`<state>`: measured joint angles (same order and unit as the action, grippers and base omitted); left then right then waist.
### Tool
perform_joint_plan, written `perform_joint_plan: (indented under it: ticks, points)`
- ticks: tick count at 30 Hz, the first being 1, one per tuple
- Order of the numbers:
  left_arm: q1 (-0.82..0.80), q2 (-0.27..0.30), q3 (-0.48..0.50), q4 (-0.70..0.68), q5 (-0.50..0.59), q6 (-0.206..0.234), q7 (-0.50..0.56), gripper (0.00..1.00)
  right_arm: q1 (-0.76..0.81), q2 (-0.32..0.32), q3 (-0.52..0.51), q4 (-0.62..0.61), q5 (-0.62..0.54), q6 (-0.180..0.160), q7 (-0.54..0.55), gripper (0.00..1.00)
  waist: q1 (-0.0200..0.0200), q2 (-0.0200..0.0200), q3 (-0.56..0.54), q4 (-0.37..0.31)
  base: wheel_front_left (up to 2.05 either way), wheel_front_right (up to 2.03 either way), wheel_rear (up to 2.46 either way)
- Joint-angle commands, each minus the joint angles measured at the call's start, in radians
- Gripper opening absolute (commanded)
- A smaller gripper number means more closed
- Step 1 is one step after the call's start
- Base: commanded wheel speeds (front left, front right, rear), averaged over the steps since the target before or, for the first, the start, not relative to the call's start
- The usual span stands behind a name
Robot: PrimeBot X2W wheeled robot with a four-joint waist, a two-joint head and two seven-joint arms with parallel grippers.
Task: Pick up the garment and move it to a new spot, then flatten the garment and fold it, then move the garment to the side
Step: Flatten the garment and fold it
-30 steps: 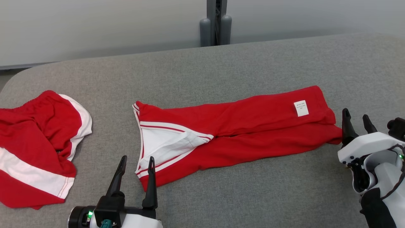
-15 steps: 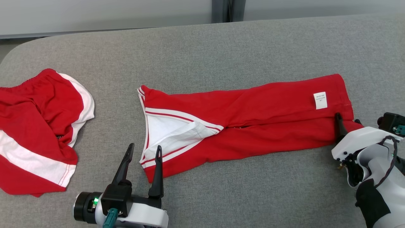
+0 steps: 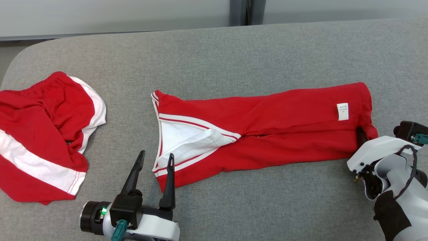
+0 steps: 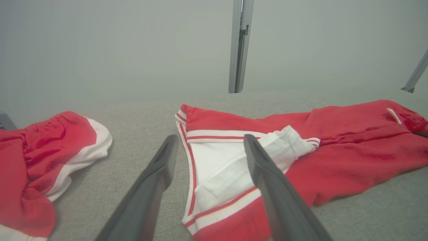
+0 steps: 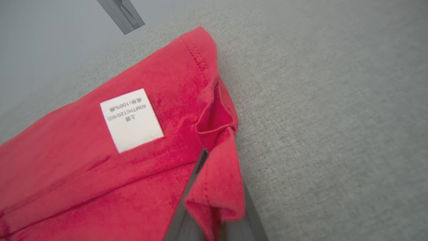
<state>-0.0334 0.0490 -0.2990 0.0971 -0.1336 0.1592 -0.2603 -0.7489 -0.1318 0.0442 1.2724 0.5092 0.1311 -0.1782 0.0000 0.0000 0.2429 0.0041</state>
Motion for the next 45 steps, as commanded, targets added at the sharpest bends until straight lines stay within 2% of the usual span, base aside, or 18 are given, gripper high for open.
perform_joint_plan:
  ticks: [1,6,16,20,26,36,45]
  points:
    - [-0.015,0.003,0.002,-0.001,0.005,-0.004,-0.006,1.00,0.028,-0.003,0.005,0.015,0.008,-0.001,-0.004,0.00,0.0000,0.0000,-0.002,0.001,0.00,0.00,0.00]
    - [-0.003,0.003,0.012,-0.006,0.009,0.002,-0.006,1.00,0.031,-0.039,0.002,-0.003,0.035,-0.001,-0.046,0.00,0.0000,0.0000,-0.010,-0.006,0.00,0.00,0.00]
    - [0.000,0.003,0.025,-0.010,0.020,-0.010,-0.006,1.00,0.018,-0.126,0.015,-0.054,0.074,-0.001,-0.081,0.00,0.0000,0.0000,-0.025,-0.064,0.00,0.00,0.00]
    - [0.002,0.003,0.025,-0.008,0.019,-0.015,-0.006,1.00,0.023,-0.139,0.039,-0.080,0.083,-0.001,-0.083,0.00,0.0000,0.0000,-0.040,-0.081,0.00,0.00,0.00]
    - [0.014,0.003,0.022,0.000,0.009,-0.015,-0.006,1.00,0.056,-0.112,0.096,-0.173,0.144,0.000,-0.084,0.00,0.0000,0.0000,-0.073,-0.089,0.00,0.00,0.00]
    - [0.030,0.003,0.013,0.005,-0.013,-0.008,-0.006,1.00,0.115,-0.090,0.282,-0.429,0.270,0.000,-0.032,0.00,0.0000,0.0000,-0.119,-0.064,0.00,0.00,0.00]
    - [0.048,0.003,-0.006,0.000,-0.029,0.005,-0.006,1.00,0.147,-0.045,0.393,-0.499,0.279,0.000,-0.018,0.00,0.0000,0.0000,-0.155,0.001,0.00,0.00,0.00]
